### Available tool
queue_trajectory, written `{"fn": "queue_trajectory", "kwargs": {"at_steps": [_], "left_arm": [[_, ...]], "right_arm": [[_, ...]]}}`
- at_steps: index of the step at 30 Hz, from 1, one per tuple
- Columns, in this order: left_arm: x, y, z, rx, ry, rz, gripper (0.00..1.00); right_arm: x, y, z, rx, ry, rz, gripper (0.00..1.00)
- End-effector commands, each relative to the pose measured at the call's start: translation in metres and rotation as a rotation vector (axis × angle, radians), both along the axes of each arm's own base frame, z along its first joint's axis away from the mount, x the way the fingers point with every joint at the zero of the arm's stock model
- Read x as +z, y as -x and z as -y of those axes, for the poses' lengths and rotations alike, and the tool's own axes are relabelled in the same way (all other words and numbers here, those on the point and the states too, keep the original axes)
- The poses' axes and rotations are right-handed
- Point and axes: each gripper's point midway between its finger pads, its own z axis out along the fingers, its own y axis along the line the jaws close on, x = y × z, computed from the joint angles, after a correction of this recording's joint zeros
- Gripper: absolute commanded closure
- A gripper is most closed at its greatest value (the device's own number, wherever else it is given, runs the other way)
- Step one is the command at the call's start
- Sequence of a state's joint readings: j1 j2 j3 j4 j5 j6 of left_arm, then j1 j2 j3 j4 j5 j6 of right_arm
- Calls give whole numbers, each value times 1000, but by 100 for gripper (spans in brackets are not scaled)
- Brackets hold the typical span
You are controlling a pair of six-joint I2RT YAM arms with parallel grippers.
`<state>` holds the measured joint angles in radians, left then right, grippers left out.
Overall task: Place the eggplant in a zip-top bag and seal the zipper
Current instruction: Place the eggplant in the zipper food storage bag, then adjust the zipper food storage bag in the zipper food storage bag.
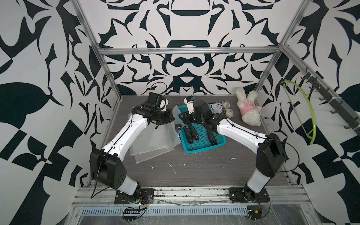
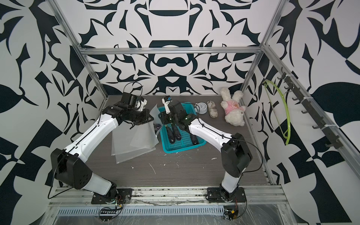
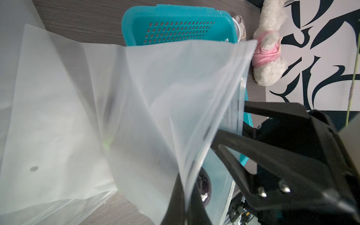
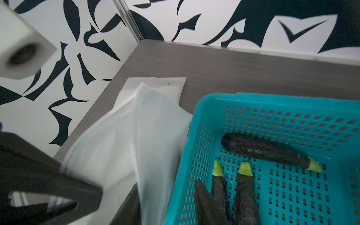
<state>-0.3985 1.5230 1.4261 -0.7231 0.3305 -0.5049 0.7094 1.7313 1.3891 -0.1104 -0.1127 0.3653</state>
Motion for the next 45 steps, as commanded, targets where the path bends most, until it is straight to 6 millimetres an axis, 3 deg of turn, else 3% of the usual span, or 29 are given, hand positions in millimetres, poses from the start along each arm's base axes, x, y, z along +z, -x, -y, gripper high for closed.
{"fn": "queue_trajectory", "kwargs": {"at_steps": [1, 3, 10, 18, 23, 30, 33, 36, 45], "left_arm": [[-1, 6, -2, -15, -3, -1, 100], [-3, 5, -2, -16, -5, -5, 100], [-8, 1, -3, -26, -33, 9, 98], [-8, -3, -9, -32, -72, 63, 62], [7, 1, -7, -38, -13, 165, 40], [22, 29, -13, -84, 53, 343, 33], [24, 39, -14, -108, 68, 414, 22], [30, 46, -9, -136, 102, 509, 19], [-5, 51, 22, -211, -85, 549, 23]], "right_arm": [[26, 0, -9, 11, -78, 0, 67], [25, 0, -8, -4, -90, -21, 80], [24, -4, -1, -100, -103, -105, 100], [19, -15, 24, -297, -29, -186, 100], [12, -19, 26, -366, -59, -231, 100], [1, -24, 33, -471, -64, -296, 100], [-2, -27, 36, -501, -68, -312, 100], [-6, -28, 37, -523, -85, -345, 100], [-14, -32, 39, -533, -143, -406, 100]]}}
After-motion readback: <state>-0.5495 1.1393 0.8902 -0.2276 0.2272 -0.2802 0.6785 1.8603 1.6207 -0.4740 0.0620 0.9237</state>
